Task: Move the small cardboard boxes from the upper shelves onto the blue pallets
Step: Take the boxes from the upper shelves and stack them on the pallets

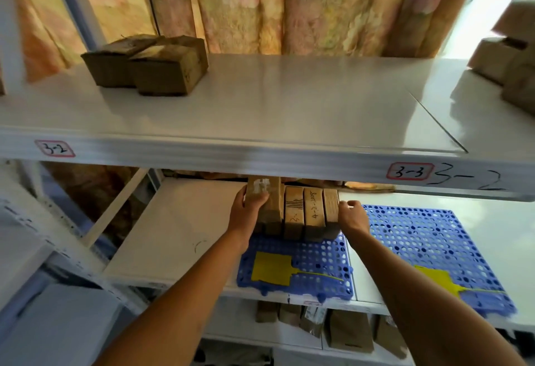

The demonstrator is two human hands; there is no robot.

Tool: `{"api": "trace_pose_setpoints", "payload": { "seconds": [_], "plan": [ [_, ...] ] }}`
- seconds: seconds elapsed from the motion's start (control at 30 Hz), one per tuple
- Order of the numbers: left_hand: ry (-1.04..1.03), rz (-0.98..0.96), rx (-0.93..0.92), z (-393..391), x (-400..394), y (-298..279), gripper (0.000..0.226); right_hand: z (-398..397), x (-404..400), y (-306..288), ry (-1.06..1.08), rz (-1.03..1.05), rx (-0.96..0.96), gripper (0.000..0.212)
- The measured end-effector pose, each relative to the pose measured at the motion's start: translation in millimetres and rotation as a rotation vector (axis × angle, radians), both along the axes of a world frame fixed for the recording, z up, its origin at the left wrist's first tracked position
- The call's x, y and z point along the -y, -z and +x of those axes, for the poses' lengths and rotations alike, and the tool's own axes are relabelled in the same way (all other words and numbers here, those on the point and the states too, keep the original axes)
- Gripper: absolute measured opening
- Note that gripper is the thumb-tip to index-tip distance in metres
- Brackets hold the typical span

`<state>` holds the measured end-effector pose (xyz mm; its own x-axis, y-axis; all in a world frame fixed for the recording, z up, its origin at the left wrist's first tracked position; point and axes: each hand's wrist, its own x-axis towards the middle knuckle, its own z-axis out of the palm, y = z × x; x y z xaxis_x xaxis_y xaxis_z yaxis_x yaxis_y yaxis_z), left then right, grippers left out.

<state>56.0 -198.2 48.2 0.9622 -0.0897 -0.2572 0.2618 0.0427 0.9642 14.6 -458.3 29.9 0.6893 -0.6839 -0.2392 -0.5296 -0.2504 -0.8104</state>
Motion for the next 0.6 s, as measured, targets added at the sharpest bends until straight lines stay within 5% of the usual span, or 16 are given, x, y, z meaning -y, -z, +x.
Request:
{"api": "trace_pose_setpoints", "payload": {
  "seconds": [0.17, 0.27, 0.37, 0.47, 0.6],
  "plan": [
    [-0.016, -0.008, -0.003, -2.9, 1.9, -0.2, 0.08, 1.5, -16.6, -26.9, -0.004, -0.312, 0.273, 0.03],
    [-0.088, -0.021, 0.029, -2.0, 8.3, -3.7, 0.07, 9.0, -54.9, -50.1, -0.311, -0.02, 0.36, 0.021],
    [-0.212, -0.037, 0.008, -1.9, 23.1, -12.2, 0.059, 20.3, -99.2, -63.3, -0.57, 0.289, 0.229, 0.036],
    [-0.248, -0.101, -0.032, -0.9, 28.7, -16.0, 0.056, 33.5, -119.1, -61.5, -0.518, 0.421, 0.226, 0.04],
    [-0.225, 0.086, 0.041, -4.0, -0.1, -14.2, 0.04, 45.2, -102.3, -62.6, -0.374, 0.43, 0.259, 0.014]
  ]
}}
